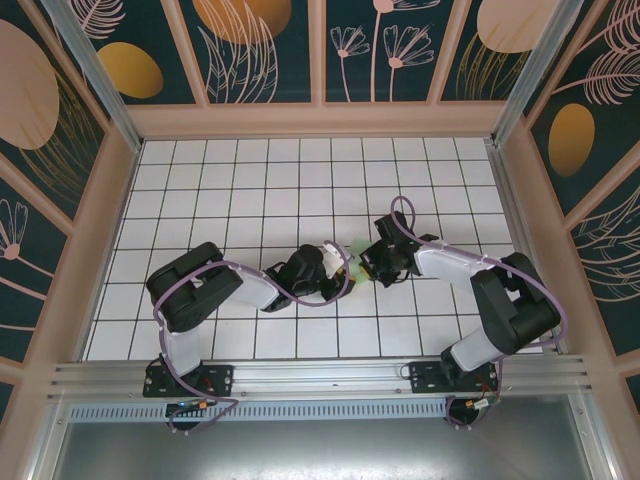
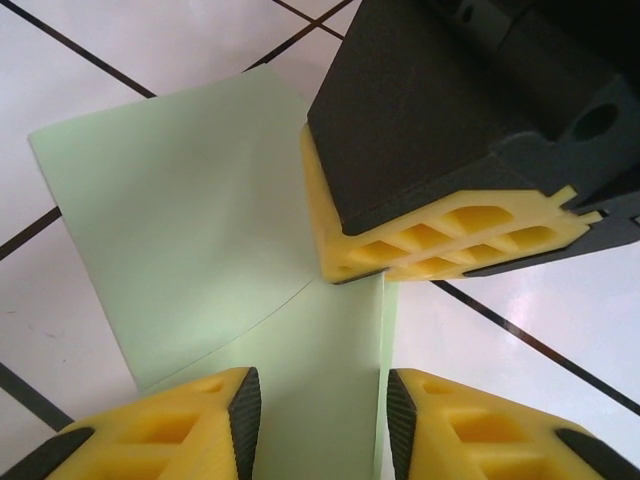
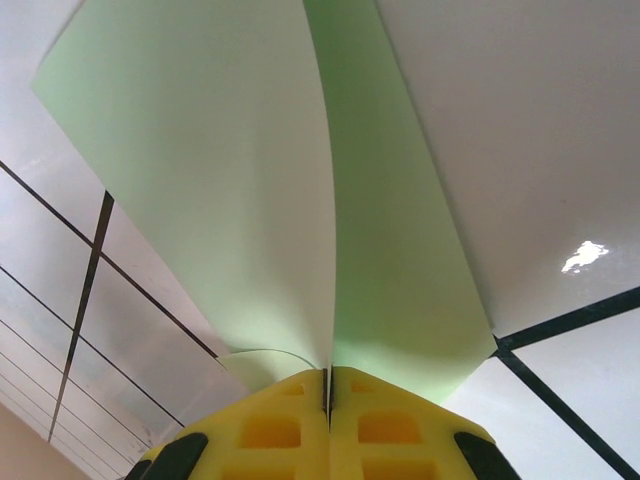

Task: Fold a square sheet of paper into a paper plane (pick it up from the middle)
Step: Fourth fold the wing at the center of the table.

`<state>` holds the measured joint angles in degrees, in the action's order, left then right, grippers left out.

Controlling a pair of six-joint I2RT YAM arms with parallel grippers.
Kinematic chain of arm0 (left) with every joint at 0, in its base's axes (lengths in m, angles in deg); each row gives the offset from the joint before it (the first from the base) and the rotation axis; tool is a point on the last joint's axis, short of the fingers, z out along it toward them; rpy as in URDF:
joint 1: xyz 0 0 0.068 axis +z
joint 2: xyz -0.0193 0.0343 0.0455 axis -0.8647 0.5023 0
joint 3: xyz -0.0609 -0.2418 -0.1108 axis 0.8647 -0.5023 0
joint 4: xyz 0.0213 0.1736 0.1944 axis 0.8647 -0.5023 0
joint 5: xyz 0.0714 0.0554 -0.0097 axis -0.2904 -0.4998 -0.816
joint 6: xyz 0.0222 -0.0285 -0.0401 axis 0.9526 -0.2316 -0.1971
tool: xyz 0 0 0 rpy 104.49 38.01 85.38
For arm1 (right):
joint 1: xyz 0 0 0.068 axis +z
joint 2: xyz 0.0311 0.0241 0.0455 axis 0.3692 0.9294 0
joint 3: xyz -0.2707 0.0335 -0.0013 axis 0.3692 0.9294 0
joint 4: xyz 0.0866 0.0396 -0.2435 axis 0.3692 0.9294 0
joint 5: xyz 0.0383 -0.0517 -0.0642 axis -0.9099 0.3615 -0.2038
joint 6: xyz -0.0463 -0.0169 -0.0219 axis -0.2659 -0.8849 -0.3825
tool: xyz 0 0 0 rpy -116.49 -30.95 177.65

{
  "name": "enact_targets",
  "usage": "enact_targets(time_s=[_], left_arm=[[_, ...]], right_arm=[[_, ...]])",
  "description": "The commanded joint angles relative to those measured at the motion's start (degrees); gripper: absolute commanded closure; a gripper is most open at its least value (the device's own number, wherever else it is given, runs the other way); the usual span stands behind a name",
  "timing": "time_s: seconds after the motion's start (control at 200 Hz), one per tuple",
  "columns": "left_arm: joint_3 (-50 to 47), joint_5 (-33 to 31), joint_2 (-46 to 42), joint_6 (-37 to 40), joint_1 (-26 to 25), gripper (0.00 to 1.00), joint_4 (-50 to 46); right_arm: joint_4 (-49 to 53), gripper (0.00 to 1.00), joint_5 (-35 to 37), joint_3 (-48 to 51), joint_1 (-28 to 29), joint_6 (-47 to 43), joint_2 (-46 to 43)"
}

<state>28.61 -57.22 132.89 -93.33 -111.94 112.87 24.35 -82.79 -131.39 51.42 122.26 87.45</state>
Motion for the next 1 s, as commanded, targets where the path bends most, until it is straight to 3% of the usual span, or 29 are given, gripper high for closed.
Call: enact_targets(time_s=[0.0, 0.255, 0.36, 0.48, 0.615, 0.691, 0.996], left_arm=[[-0.63, -0.21, 0.87, 0.82, -0.17, 0.59, 1.70], [-0.13, -0.01, 1.55, 0.78, -0.19, 0.62, 1.56], [0.07, -0.42, 1.70, 0.58, -0.15, 0.68, 1.37], [-0.09, -0.86, 1.49, 0.15, -0.18, 0.76, 1.28], [-0.46, -1.97, 1.09, -1.47, -0.15, 0.81, 1.20], [-0.84, -3.17, 1.08, -3.23, -0.19, 0.83, 1.11], [-2.53, -6.33, -0.47, -16.86, -0.20, 0.89, 1.65]], right_arm=[[1.50, 1.00, -1.40, -1.62, -0.66, -0.29, 0.23], [0.88, 1.00, -2.38, -1.95, -0.75, -0.71, 0.36], [1.04, 1.00, -2.49, -2.14, -0.68, -1.15, 0.51], [1.21, 0.89, -2.28, -2.44, -0.91, -2.45, 0.23], [1.96, 0.61, -1.40, -3.07, -1.81, -6.61, -0.49], [1.23, 0.52, -0.70, -2.49, -2.78, -9.67, -2.01], [-9.49, 0.47, -4.07, 4.24, -6.24, -27.48, -11.86]])
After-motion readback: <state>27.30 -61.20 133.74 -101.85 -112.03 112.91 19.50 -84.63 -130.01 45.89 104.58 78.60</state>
